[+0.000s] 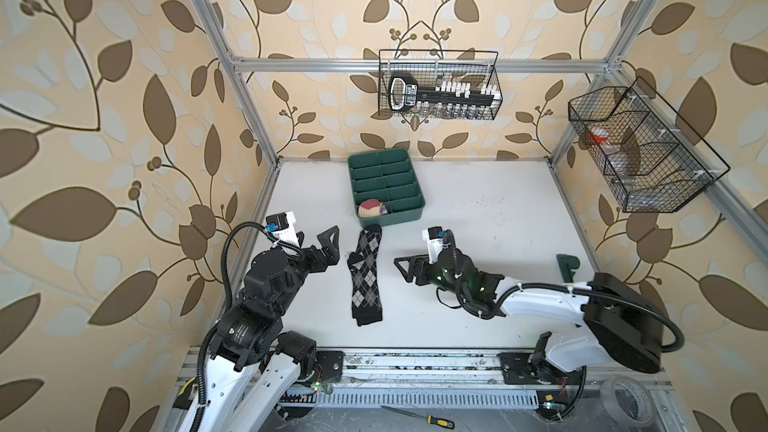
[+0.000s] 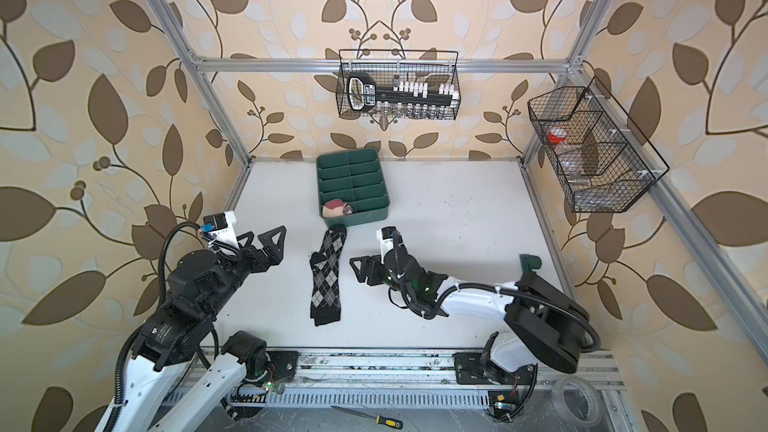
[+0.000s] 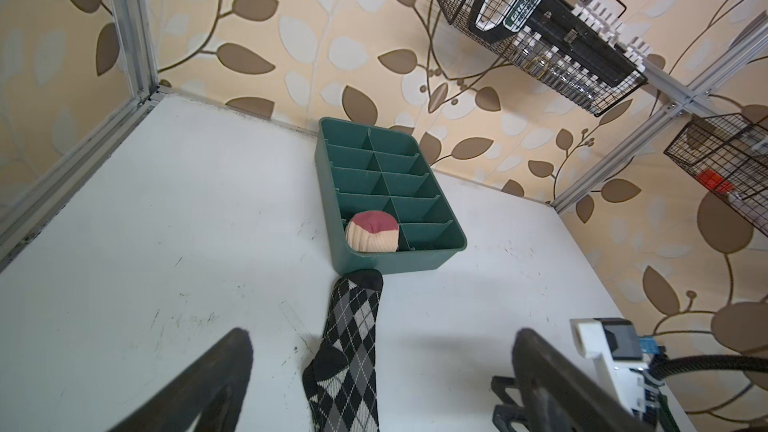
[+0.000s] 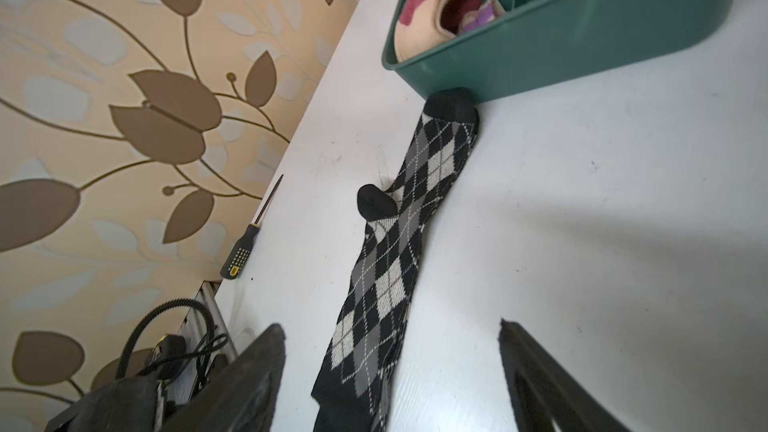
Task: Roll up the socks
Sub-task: 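Move the right gripper toward the argyle sock's toe while the left gripper hovers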
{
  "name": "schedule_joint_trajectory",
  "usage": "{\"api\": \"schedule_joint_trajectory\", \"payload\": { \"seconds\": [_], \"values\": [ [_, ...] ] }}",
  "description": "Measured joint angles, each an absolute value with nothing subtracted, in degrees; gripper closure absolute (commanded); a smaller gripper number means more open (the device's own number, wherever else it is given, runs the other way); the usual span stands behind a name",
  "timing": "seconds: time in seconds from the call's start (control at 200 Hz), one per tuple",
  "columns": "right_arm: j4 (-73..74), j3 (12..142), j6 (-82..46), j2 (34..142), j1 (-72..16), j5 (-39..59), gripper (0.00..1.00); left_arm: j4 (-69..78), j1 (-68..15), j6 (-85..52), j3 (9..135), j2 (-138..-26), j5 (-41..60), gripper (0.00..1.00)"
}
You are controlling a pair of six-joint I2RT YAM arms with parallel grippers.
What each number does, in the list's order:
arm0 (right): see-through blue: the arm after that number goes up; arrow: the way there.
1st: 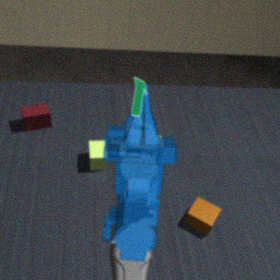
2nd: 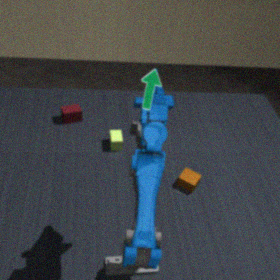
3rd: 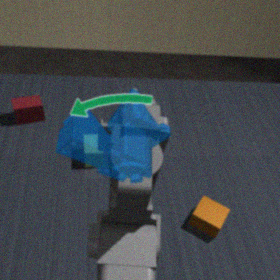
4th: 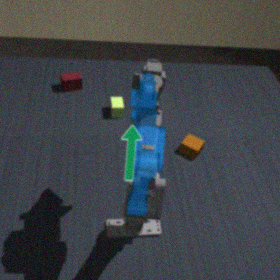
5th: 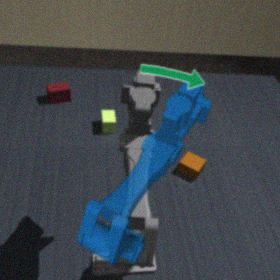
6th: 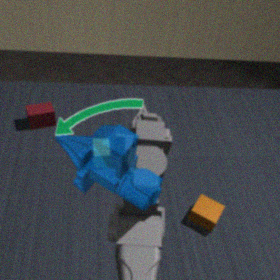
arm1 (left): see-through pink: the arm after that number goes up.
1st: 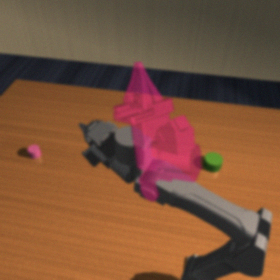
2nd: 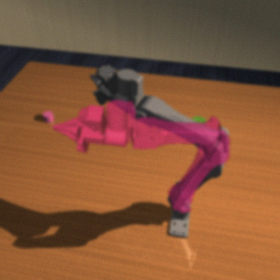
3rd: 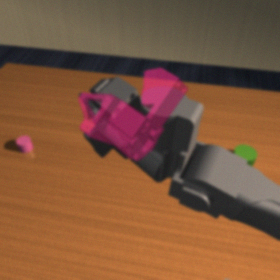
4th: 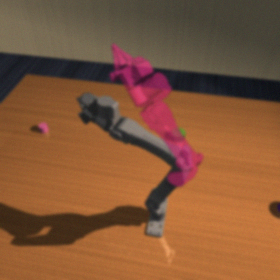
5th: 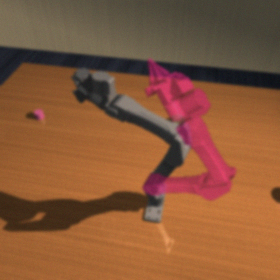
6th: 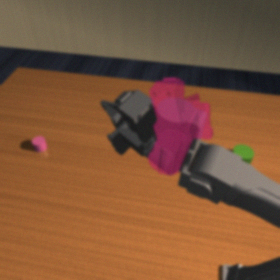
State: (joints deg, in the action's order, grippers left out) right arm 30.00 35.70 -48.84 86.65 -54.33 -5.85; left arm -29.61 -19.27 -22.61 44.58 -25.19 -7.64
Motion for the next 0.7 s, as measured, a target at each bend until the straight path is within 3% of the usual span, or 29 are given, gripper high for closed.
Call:
{"api": "schedule_joint_trajectory", "payload": {
  "seconds": [0.17,0.28,0.7],
  "values": [
    [36.8,41.9,-53.6,99.5,-54.3,-5.8,0.22,-31.6,-20.0,-22.7,44.1,-24.2,-9.3,0.01],
    [39.7,46.9,-54.1,106.6,-53.9,-5.7,0.31,-32.7,-20.3,-22.6,44.1,-23.6,-9.6,0.01],
    [44.3,55.9,-53.3,121.0,-51.2,-6.3,0.32,-33.3,-22.2,-20.8,43.7,-22.4,-10.7,0.01]
  ]
}}
